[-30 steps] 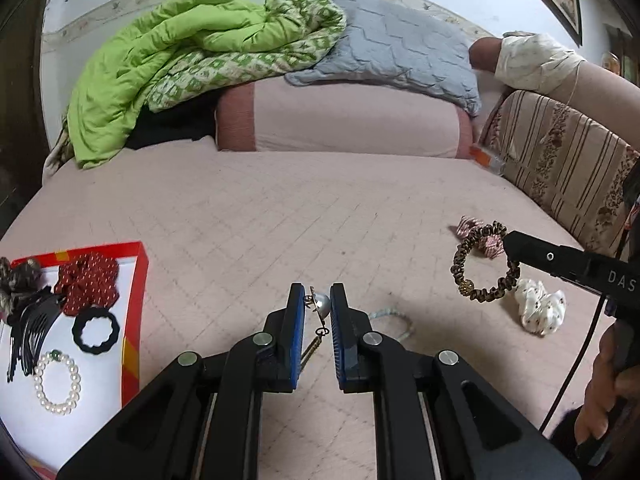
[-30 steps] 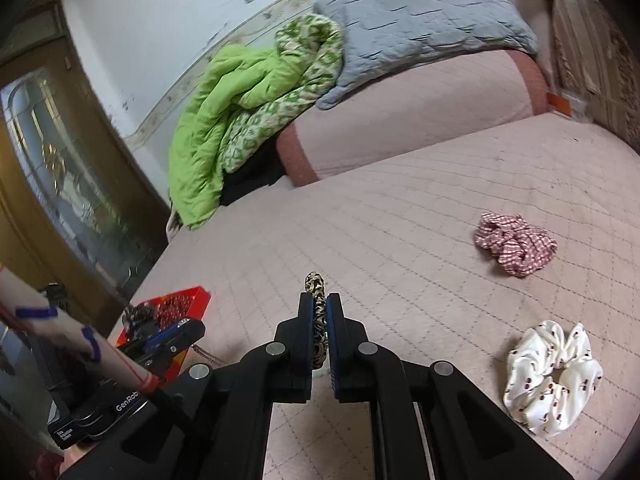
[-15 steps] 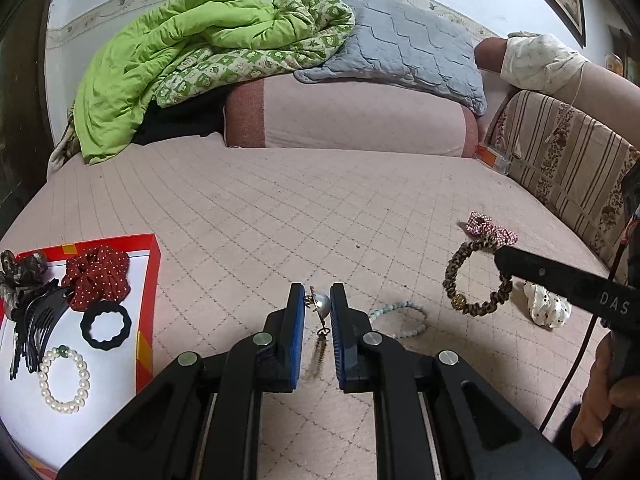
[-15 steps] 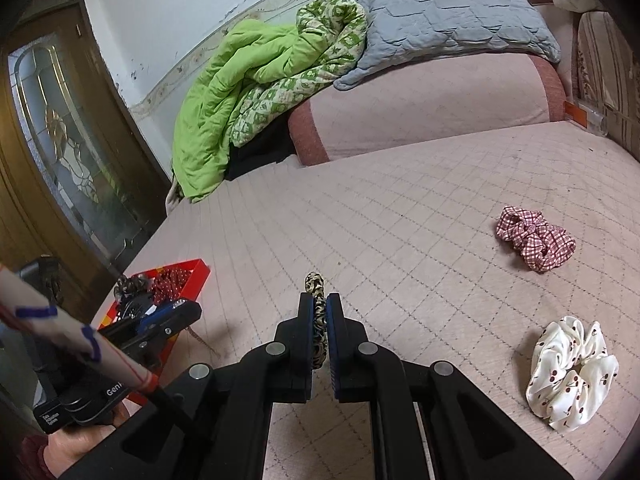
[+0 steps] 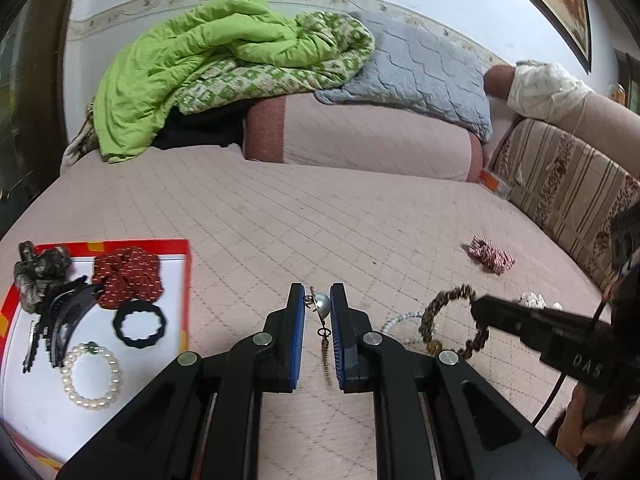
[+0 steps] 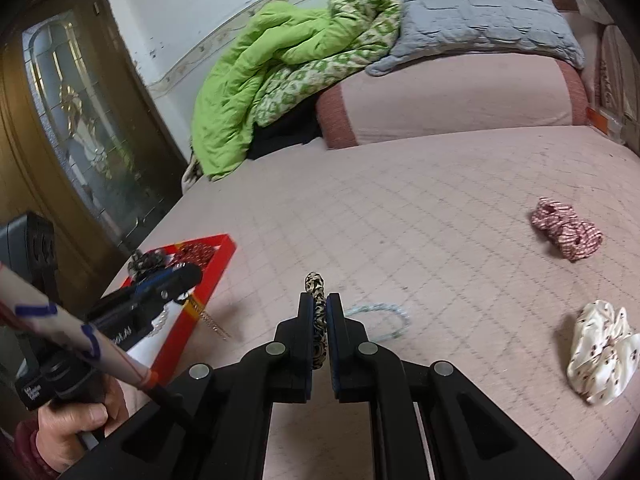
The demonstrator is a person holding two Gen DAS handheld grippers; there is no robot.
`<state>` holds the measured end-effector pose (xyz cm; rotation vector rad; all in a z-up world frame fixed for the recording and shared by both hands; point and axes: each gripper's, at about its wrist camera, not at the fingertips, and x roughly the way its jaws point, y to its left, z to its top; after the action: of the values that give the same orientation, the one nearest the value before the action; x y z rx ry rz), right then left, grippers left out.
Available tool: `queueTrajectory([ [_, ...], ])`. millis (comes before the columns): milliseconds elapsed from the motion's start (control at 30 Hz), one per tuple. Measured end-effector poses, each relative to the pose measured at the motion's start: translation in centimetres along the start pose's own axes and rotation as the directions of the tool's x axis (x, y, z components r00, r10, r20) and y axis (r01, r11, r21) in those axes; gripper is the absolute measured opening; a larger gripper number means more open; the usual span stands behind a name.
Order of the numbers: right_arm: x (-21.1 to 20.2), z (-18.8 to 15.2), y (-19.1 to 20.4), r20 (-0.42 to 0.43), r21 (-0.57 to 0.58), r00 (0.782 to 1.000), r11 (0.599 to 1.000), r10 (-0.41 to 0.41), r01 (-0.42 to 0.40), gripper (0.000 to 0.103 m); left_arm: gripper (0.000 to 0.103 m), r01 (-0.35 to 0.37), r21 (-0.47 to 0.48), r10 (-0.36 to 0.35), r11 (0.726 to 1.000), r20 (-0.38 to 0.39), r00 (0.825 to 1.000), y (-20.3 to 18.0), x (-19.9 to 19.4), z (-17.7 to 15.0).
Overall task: Organize jewelry
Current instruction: 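Carry the charm pendant and leopard-print hair tie over the tray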
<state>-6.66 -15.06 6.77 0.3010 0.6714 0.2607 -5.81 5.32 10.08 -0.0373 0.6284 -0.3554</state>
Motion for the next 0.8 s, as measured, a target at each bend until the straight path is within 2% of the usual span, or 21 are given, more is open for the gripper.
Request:
queueTrajectory([
  [467,1.1,-0.4,7.1,-0.043,-0.085,0.998,0.995,0.047,-0.051,0.007,0.012,-0.016,-0.102,0.023,0.995,0.063,0.998,5.5,-3.9,0.2],
  [800,2.4,-0.4,13.3,-0.084,-0.143,0.990,0.981,0.117,-0.128,0.007,0.012,-0.062,-0.216,0.086,0.975,0.106,0.991,12.0,-7.7,-0.4],
])
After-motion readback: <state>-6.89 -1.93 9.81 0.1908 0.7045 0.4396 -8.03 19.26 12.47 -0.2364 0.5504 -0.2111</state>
